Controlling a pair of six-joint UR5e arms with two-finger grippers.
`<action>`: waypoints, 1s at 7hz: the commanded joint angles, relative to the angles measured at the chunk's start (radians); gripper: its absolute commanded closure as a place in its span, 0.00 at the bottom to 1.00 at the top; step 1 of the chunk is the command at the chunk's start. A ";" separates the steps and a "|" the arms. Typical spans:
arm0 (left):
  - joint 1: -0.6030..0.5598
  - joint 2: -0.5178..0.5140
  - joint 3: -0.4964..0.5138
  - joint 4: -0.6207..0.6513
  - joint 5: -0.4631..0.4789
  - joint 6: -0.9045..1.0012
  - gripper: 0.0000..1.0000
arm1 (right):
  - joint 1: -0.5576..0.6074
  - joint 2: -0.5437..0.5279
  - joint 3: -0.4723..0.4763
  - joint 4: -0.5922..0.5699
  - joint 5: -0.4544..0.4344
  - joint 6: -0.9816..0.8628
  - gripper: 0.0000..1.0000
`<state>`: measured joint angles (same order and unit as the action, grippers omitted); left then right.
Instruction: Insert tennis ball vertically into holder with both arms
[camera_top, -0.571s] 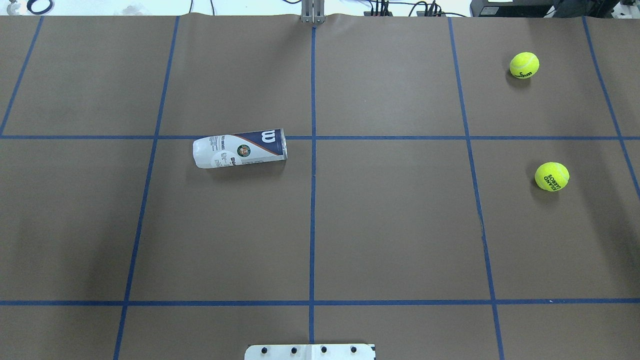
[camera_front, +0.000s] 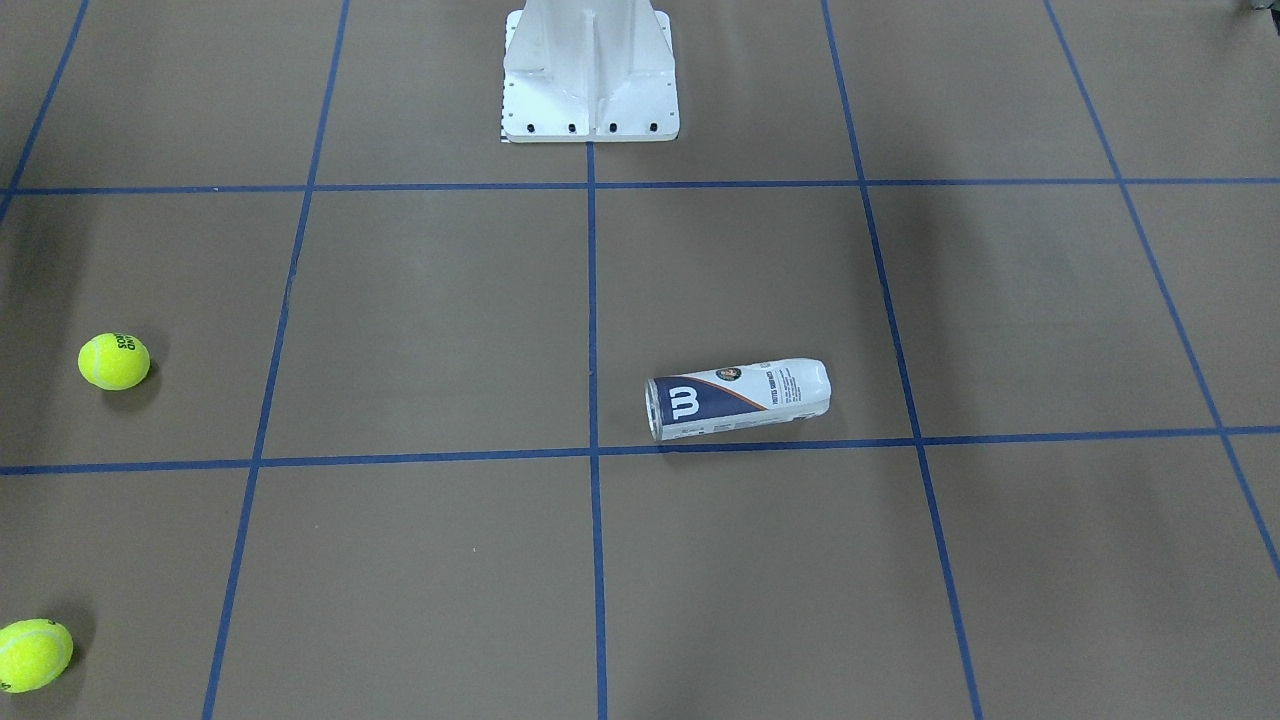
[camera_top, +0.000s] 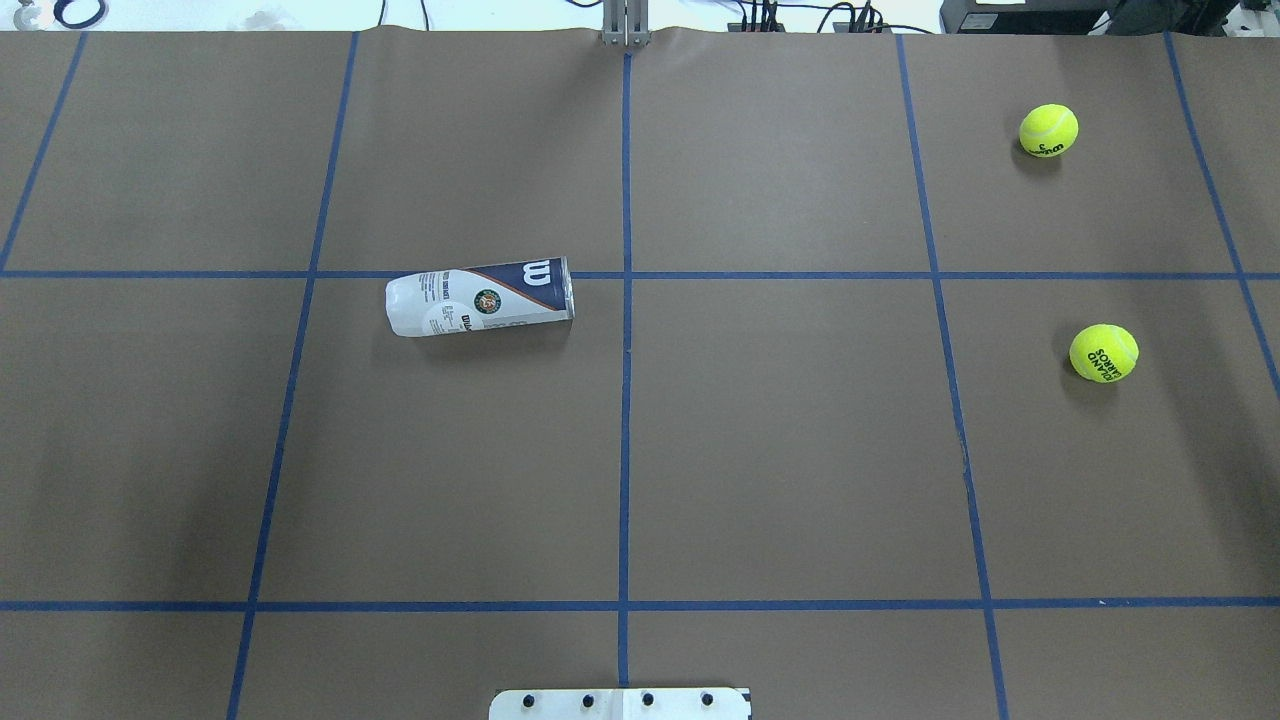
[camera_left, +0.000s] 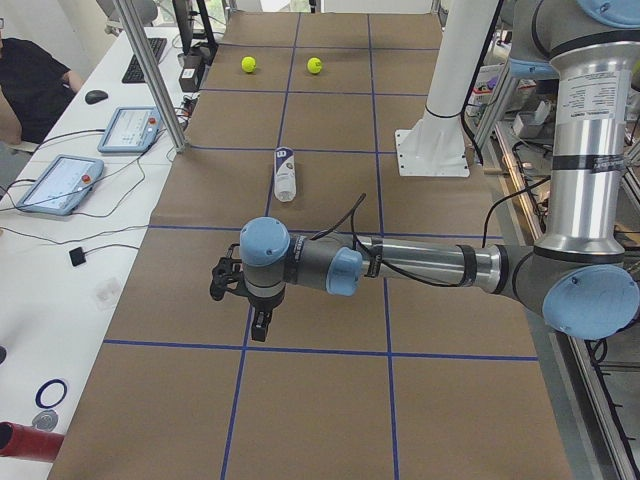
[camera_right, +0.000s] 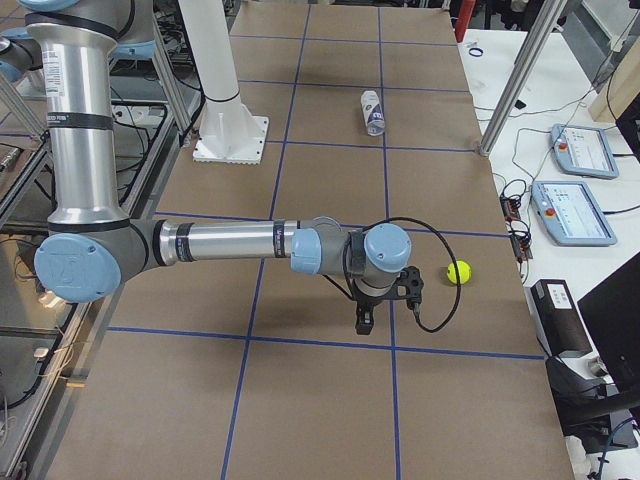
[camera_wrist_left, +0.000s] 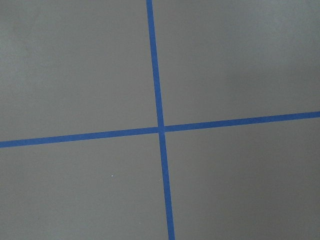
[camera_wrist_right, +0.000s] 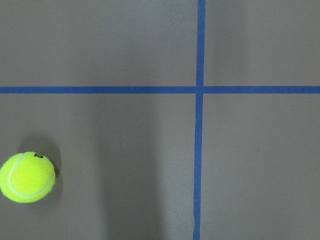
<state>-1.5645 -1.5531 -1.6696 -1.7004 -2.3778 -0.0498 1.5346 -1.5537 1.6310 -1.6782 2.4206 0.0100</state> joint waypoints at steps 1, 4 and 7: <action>0.000 -0.043 -0.030 -0.022 0.000 0.001 0.00 | 0.001 0.003 -0.002 0.000 0.000 0.001 0.00; 0.093 -0.160 -0.038 -0.171 -0.127 -0.002 0.01 | -0.001 0.004 -0.003 0.000 0.000 0.001 0.00; 0.370 -0.437 -0.031 -0.144 0.080 0.007 0.00 | -0.001 0.003 -0.002 -0.002 0.002 0.002 0.00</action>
<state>-1.3129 -1.8999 -1.7006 -1.8572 -2.4155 -0.0440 1.5343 -1.5497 1.6279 -1.6795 2.4216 0.0111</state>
